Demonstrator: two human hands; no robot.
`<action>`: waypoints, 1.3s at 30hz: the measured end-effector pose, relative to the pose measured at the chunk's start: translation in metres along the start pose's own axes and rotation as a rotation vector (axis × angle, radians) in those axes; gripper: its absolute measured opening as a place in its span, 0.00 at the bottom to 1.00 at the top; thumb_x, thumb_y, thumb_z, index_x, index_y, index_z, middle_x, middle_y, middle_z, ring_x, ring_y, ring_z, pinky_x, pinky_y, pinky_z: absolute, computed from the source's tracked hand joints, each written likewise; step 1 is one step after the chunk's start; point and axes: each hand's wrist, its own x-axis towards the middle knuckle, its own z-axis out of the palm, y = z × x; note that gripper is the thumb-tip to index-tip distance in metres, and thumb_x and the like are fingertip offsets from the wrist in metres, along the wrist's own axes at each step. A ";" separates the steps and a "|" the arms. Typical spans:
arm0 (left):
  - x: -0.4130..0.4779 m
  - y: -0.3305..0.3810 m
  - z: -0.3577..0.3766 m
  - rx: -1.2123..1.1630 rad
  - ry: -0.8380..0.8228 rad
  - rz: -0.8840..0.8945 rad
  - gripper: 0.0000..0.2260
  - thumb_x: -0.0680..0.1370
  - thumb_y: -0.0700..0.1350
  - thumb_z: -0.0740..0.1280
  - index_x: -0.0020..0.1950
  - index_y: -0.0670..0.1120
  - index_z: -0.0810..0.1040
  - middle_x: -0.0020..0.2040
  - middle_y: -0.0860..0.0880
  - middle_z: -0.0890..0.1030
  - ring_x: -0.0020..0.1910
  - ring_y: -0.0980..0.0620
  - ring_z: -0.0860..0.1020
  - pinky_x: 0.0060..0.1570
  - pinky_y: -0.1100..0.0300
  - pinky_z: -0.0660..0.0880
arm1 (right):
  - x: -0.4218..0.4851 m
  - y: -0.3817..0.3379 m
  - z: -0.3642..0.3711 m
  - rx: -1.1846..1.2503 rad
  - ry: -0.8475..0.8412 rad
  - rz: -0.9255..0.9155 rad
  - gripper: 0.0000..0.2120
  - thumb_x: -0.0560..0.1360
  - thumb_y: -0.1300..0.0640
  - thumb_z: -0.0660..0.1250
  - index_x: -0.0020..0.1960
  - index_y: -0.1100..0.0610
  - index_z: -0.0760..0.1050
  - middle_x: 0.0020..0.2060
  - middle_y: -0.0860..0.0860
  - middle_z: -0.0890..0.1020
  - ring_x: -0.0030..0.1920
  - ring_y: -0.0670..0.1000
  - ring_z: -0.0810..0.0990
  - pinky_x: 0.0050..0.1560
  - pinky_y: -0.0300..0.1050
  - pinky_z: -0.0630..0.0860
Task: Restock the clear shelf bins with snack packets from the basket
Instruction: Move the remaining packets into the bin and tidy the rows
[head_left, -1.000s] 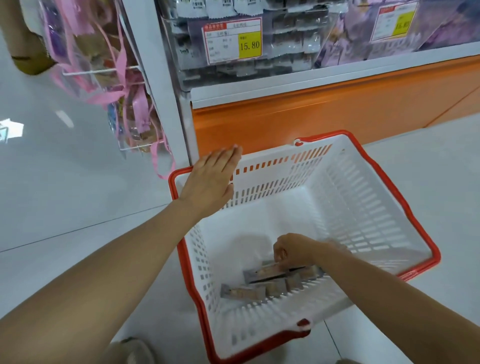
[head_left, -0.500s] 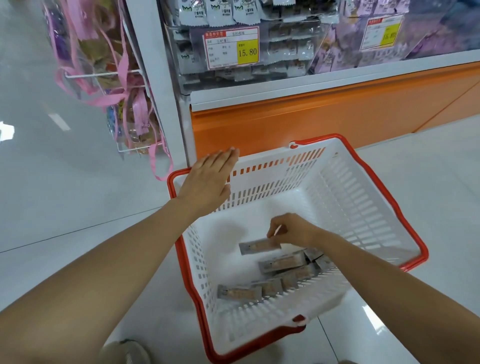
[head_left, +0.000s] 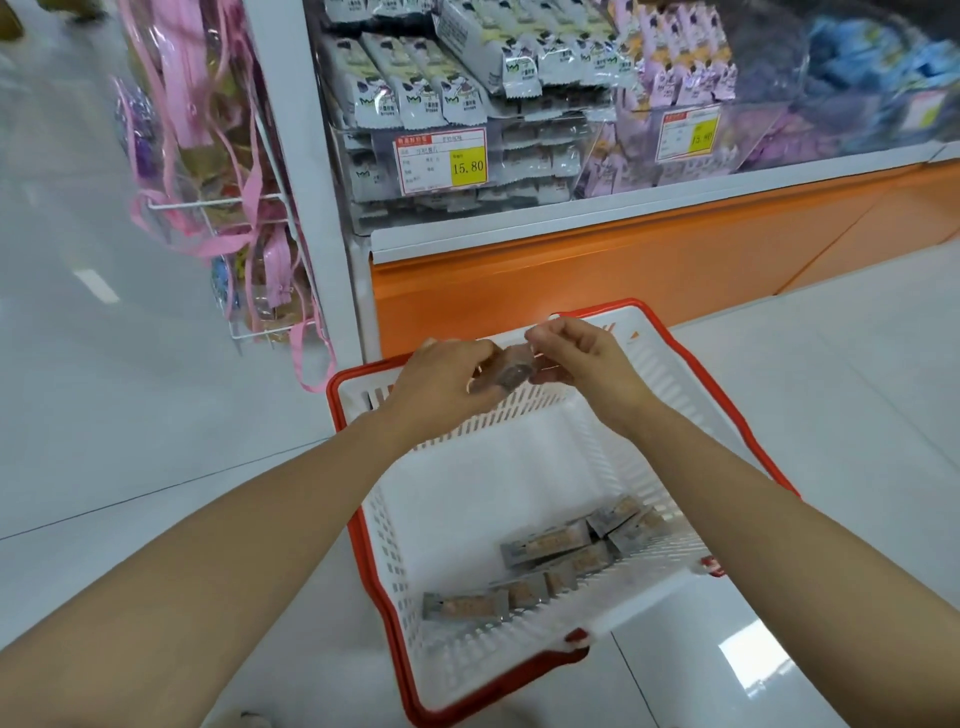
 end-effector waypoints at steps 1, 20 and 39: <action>0.002 0.003 -0.004 -0.159 -0.005 -0.080 0.12 0.78 0.51 0.69 0.59 0.48 0.78 0.52 0.51 0.82 0.50 0.52 0.79 0.54 0.52 0.75 | 0.000 -0.005 -0.001 -0.001 0.009 -0.004 0.14 0.78 0.55 0.66 0.57 0.65 0.76 0.47 0.56 0.84 0.46 0.53 0.83 0.50 0.45 0.81; 0.009 0.054 -0.115 -0.252 0.881 0.081 0.11 0.79 0.42 0.59 0.47 0.46 0.82 0.42 0.55 0.80 0.44 0.54 0.78 0.48 0.48 0.75 | -0.007 -0.118 0.002 -0.210 0.198 -0.553 0.14 0.73 0.64 0.73 0.56 0.55 0.75 0.46 0.49 0.78 0.45 0.47 0.75 0.47 0.42 0.74; 0.019 0.017 -0.148 0.653 0.471 -0.073 0.32 0.80 0.50 0.60 0.80 0.44 0.51 0.80 0.45 0.55 0.79 0.45 0.51 0.75 0.44 0.40 | 0.094 -0.200 0.076 -1.121 0.444 -0.696 0.16 0.77 0.46 0.67 0.60 0.53 0.80 0.45 0.52 0.75 0.53 0.55 0.73 0.50 0.49 0.71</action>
